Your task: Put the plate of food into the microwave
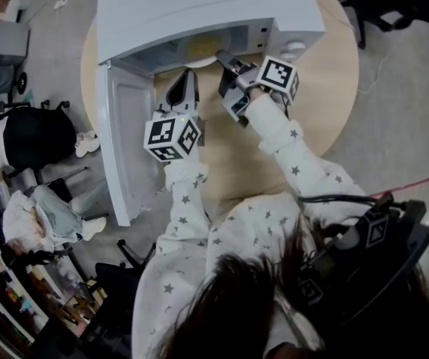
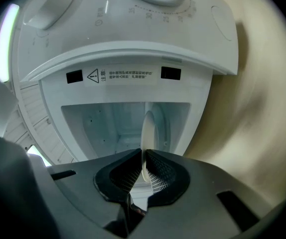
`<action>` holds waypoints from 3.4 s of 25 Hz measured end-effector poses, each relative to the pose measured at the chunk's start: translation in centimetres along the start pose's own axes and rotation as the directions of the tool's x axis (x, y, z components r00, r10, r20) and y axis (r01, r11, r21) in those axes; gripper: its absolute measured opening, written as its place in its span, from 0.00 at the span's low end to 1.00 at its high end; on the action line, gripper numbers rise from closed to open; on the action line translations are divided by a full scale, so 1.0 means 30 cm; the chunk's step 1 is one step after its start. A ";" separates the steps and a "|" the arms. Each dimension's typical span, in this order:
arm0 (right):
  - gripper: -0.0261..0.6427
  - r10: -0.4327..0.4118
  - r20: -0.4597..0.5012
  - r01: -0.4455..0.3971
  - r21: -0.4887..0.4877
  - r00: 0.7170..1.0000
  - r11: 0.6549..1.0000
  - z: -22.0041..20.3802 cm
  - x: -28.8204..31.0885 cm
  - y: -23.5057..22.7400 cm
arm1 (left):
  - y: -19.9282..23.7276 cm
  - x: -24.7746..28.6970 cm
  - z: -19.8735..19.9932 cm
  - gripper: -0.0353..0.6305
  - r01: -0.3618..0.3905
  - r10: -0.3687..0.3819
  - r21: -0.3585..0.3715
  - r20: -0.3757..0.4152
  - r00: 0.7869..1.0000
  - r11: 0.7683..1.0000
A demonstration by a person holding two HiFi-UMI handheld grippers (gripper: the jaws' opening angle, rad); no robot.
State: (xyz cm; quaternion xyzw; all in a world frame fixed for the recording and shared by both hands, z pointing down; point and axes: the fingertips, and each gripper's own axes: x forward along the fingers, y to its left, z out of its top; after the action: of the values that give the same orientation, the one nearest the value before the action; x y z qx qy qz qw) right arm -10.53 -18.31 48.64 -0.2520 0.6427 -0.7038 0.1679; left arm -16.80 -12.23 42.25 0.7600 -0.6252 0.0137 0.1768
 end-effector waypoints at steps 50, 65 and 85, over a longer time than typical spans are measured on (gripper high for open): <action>0.21 -0.296 -0.138 0.199 -0.474 0.945 0.858 -0.026 -0.021 -0.049 | -0.057 0.009 -0.021 0.06 0.071 -0.071 -0.005 -0.049 0.996 0.997; 0.21 -0.225 -0.234 0.116 -0.404 0.946 0.908 -0.094 -0.062 -0.064 | -0.046 0.007 -0.040 0.06 0.068 -0.068 0.005 -0.040 0.997 0.998; 0.05 0.026 -0.337 -0.139 -0.316 0.941 0.939 -0.106 -0.120 0.189 | -0.092 0.008 0.040 0.06 0.110 -0.110 0.014 0.027 0.994 0.994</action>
State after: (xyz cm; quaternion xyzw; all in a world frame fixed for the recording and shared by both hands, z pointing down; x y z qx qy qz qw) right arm -9.88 -14.36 42.39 -0.1290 0.7818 -0.6086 0.0432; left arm -14.36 -12.37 40.50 0.7945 -0.5848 -0.0027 0.1636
